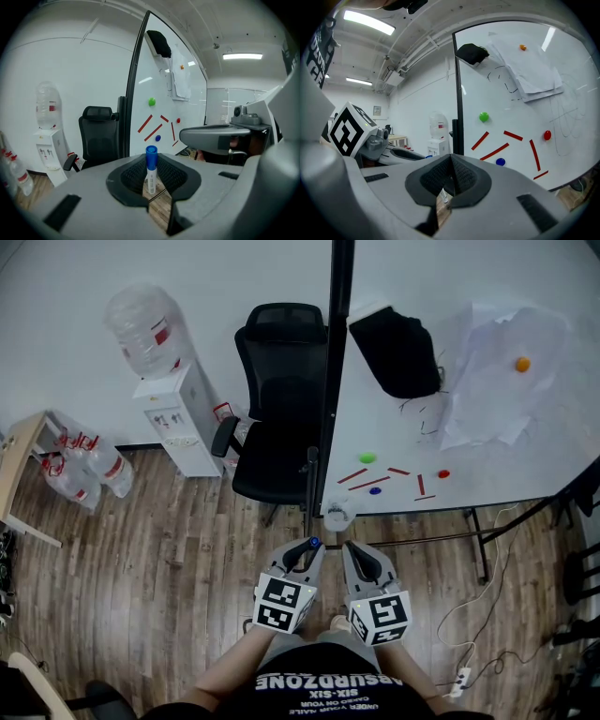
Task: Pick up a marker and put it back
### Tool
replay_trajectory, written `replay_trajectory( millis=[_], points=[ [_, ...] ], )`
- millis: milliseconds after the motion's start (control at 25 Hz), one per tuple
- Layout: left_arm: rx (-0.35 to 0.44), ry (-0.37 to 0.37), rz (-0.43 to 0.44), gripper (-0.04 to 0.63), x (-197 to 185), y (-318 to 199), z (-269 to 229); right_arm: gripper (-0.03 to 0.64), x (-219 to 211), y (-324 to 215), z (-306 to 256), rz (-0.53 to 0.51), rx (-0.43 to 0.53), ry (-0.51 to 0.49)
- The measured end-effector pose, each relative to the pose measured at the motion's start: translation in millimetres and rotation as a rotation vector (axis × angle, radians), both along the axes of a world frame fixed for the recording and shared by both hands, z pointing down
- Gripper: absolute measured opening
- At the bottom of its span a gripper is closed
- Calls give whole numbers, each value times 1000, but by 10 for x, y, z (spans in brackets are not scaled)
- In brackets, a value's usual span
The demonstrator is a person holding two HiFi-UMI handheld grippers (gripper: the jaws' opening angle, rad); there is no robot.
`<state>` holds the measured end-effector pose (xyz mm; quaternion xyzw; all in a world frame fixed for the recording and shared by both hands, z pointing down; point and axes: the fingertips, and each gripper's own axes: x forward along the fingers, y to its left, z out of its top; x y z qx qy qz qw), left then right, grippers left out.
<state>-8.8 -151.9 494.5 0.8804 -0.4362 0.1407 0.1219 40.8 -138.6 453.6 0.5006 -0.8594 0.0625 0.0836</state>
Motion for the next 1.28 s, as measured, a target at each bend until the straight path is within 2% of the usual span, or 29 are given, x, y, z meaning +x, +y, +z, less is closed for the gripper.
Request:
replay_trajectory(
  millis=[840,1280],
  points=[
    [-23,-3,1,69,11,-38,41,-3,46,-13,47,9,-12,1],
    [40,54,-2,69,-11,-156,-335,-3,36,-70,2,3,-1,3]
  ],
)
